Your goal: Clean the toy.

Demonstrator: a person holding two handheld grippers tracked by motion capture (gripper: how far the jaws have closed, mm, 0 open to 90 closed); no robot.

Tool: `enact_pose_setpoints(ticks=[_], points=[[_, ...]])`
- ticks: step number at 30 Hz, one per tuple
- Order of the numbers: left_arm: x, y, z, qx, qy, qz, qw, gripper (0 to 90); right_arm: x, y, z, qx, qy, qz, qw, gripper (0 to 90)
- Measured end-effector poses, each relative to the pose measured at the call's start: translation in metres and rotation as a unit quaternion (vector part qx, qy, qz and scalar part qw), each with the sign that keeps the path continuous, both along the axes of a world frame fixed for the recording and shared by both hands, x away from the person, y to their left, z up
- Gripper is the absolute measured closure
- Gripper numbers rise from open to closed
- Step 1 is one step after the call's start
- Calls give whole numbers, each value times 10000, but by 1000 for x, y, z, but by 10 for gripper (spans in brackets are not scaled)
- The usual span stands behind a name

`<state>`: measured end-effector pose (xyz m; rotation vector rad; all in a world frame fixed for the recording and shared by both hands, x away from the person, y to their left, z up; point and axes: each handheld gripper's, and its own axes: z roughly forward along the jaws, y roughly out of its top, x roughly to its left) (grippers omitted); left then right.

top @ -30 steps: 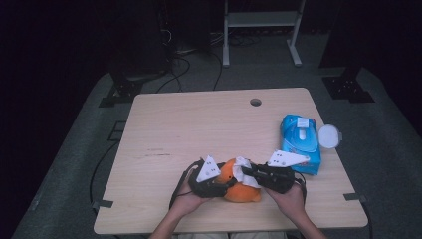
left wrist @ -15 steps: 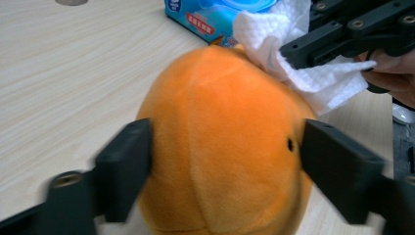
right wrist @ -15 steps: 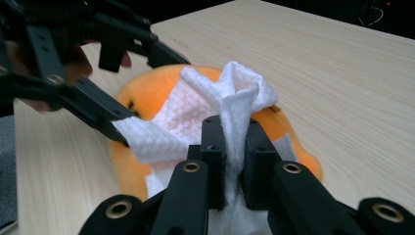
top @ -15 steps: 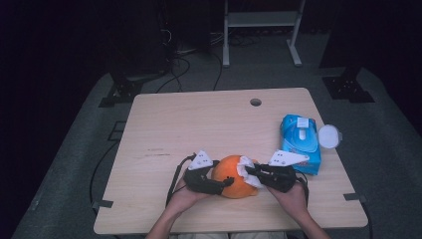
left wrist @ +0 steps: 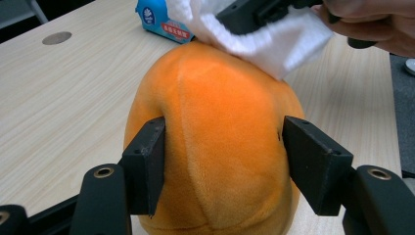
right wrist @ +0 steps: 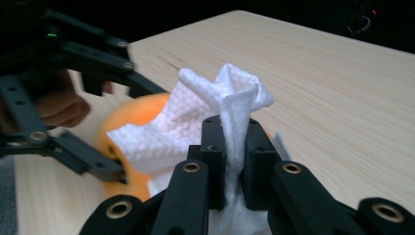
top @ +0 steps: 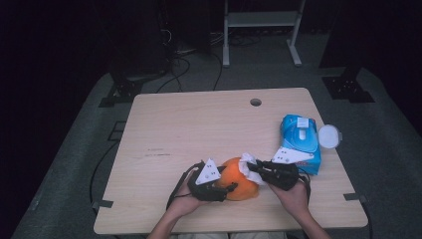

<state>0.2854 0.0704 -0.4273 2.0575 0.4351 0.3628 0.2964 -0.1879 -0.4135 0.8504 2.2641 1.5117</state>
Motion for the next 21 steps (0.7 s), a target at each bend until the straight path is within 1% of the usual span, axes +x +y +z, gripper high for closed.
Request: enact_pose_setpoints(ticks=[2, 3, 4, 5, 6, 7, 8, 9, 10, 11, 12, 13, 14, 15, 16, 17, 18, 20, 21], points=[[-1, -2, 0, 29, -45, -6, 10000, 364, -5, 9, 2, 88, -34, 226, 9997, 810], [-2, -2, 0, 72, -83, -17, 9999, 362, -8, 15, 4, 100, -68, 345, 9993, 809], [-3, -2, 0, 87, -93, -16, 9999, 359, -11, 22, 5, 62, -131, 429, 9990, 808], [-3, 0, 0, 102, -89, -26, 9999, 355, -12, 26, 6, -7, -170, 450, 9988, 808], [-2, 1, 0, 50, -49, -30, 10000, 348, -12, 27, 6, -70, -197, 440, 9988, 810], [-1, 3, 1, -3, 0, -24, 10000, 324, -10, 26, 5, -59, -173, 441, 9989, 810], [1, 4, 2, -47, 68, 9, 10000, 284, -8, 23, 4, -42, -100, 403, 9991, 811], [3, 6, 3, -142, 144, 24, 9998, 246, -6, 20, 2, -59, -78, 355, 9993, 812], [3, 6, 3, -142, 144, 24, 9998, 215, -6, 20, 2, -59, -78, 355, 9993, 812], [9, 11, 4, -294, 393, 168, 9987, 189, -3, 14, -2, -49, 7, 266, 9996, 812], [12, 12, 2, -317, 566, 198, 9977, 184, -2, 11, -3, -20, 13, 206, 9998, 812], [14, 12, -1, -301, 690, 201, 9970, 188, 0, 9, -2, 5, 48, 163, 9999, 812], [14, 11, -4, -311, 681, 217, 9970, 225, 1, 8, -2, 19, 61, 131, 9999, 812], [13, 10, -5, -274, 630, 192, 9975, 255, 1, 8, -2, 47, 80, 126, 9999, 813], [11, 9, -5, -218, 550, 174, 9981, 293, 0, 10, -1, 42, 61, 133, 9999, 813], [10, 7, -5, -178, 492, 175, 9985, 310, -2, 14, 0, 42, 21, 173, 9998, 813], [9, 7, -4, -153, 453, 163, 9987, 325, -4, 19, 2, 54, -26, 238, 9997, 812], [6, 4, -4, -112, 364, 123, 9992, 341, -9, 28, 6, 93, -126, 477, 9987, 812], [5, 3, -4, -53, 313, 98, 9994, 349, -11, 32, 7, 66, -150, 555, 9983, 812]])
